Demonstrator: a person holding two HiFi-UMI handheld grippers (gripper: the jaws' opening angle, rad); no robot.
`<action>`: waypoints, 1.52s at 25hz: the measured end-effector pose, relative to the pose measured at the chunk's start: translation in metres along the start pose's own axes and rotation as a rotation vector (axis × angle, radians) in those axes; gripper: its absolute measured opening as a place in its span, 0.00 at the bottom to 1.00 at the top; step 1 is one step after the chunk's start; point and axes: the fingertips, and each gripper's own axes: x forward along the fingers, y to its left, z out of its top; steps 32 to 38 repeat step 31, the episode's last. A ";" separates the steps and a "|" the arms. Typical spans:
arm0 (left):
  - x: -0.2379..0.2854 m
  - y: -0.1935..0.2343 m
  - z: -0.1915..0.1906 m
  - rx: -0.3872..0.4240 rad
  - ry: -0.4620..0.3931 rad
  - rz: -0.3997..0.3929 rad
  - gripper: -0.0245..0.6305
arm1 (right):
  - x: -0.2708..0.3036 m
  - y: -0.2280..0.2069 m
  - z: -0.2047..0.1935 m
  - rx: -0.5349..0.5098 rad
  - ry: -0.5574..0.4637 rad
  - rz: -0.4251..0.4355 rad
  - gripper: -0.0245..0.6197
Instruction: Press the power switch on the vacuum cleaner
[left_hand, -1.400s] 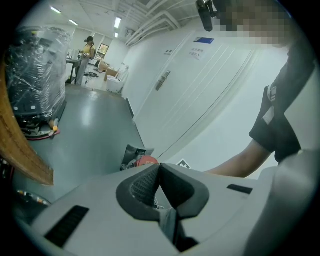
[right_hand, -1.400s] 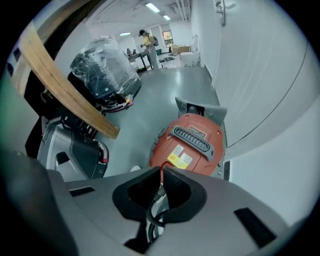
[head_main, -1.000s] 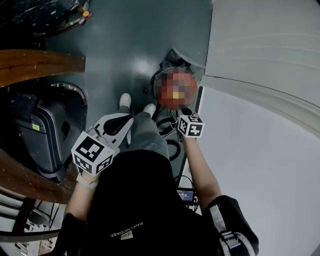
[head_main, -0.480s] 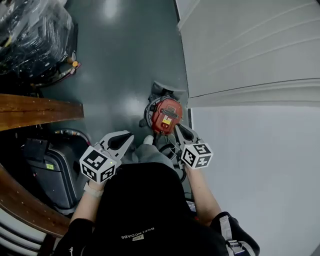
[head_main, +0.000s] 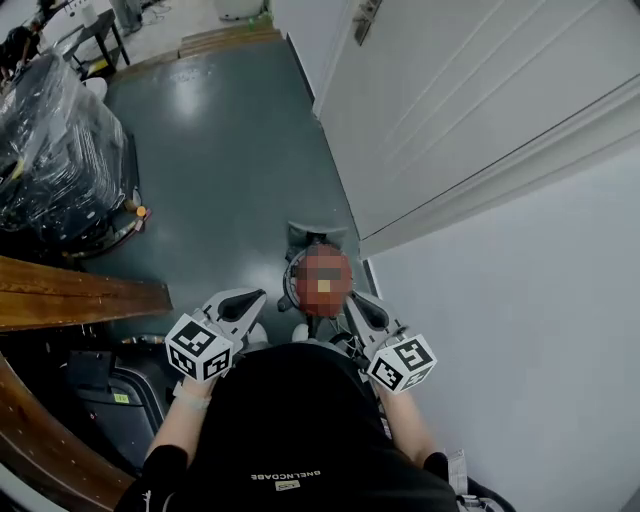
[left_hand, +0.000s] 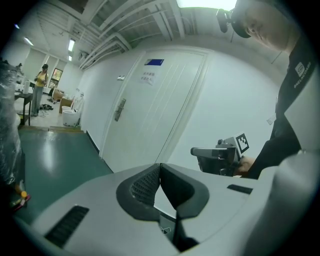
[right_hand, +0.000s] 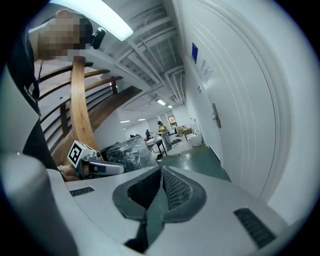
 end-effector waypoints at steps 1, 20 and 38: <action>0.001 -0.003 0.005 0.007 -0.009 -0.005 0.06 | -0.005 0.001 0.007 -0.005 -0.018 0.003 0.09; -0.011 -0.045 0.018 0.013 -0.093 -0.002 0.06 | -0.031 0.018 0.026 -0.019 -0.108 0.053 0.09; -0.004 -0.056 0.009 -0.013 -0.084 0.008 0.06 | -0.039 0.011 0.023 -0.006 -0.088 0.064 0.09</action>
